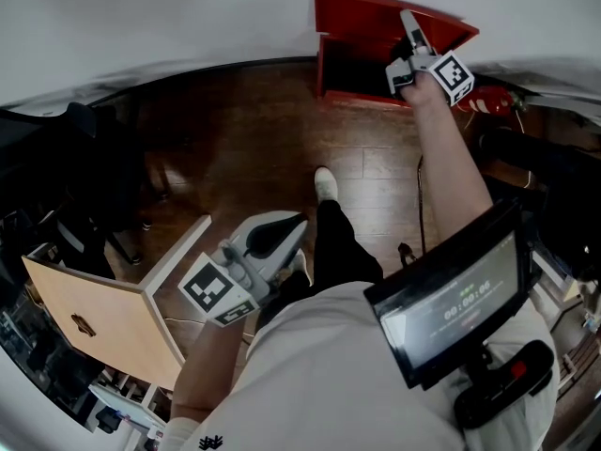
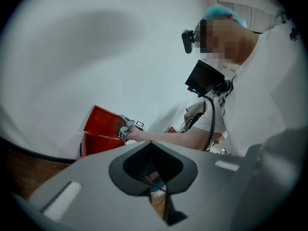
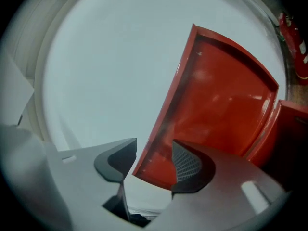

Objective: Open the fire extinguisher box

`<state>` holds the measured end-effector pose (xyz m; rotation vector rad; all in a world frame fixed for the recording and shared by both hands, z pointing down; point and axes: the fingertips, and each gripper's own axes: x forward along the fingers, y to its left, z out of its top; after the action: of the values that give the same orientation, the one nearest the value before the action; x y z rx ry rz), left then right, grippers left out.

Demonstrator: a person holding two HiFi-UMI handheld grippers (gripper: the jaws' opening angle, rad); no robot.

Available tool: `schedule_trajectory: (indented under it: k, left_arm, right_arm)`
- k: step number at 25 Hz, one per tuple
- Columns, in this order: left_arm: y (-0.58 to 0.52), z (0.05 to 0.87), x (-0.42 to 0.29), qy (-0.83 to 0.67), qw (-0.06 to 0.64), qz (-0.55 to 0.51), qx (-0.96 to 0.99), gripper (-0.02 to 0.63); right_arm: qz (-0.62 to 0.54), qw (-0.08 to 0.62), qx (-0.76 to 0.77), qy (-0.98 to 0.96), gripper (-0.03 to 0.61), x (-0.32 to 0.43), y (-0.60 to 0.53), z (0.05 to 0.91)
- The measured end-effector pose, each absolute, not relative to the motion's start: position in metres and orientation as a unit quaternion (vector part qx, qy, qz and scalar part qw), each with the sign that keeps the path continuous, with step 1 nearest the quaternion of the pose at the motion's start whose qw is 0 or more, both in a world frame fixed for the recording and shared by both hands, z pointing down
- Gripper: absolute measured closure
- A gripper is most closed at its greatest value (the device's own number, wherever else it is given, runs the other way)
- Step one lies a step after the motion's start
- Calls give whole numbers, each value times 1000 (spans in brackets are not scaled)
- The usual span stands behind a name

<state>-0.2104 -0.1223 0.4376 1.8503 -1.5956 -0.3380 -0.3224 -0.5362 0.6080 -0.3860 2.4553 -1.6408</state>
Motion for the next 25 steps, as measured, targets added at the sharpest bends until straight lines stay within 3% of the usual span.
schedule_trajectory:
  k: [6, 11, 25]
  left_arm:
    - [-109, 436, -208, -600, 317, -126, 723, 614]
    - [-81, 413, -188, -593, 273, -124, 747, 614]
    - [120, 383, -106, -570, 192, -92, 794, 614]
  right_arm:
    - [-510, 33, -108, 853, 362, -305, -482, 617]
    - [-460, -33, -132, 877, 365, -245, -415, 595]
    - [-330, -34, -66, 941, 368, -94, -165, 479]
